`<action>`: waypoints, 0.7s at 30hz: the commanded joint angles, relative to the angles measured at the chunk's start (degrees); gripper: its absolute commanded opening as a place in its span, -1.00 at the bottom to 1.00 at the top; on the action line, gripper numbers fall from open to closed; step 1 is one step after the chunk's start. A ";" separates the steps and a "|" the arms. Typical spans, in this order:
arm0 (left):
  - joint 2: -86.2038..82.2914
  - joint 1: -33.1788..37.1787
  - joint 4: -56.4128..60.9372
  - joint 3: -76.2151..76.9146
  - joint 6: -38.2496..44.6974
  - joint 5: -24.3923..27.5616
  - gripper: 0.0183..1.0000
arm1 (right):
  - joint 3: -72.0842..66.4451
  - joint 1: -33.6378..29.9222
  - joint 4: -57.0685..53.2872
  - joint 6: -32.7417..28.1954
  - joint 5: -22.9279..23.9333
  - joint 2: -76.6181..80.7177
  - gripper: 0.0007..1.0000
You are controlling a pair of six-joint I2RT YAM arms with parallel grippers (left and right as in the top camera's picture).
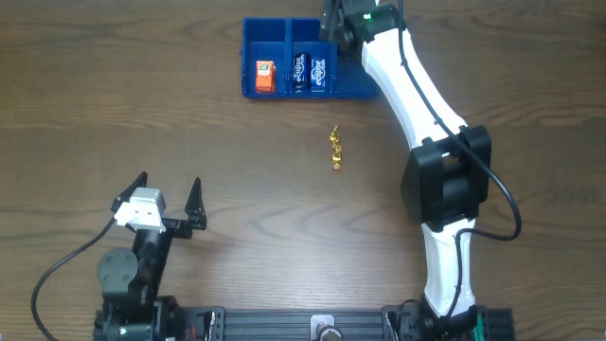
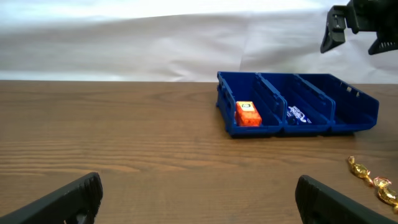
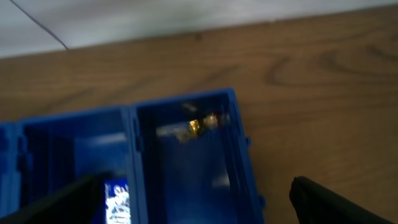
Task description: Sort Candies Into Trays
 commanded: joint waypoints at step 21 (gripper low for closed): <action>-0.42 0.35 -1.81 -1.20 0.83 1.03 0.99 | -24.63 8.83 -21.24 6.95 -20.00 -9.38 1.00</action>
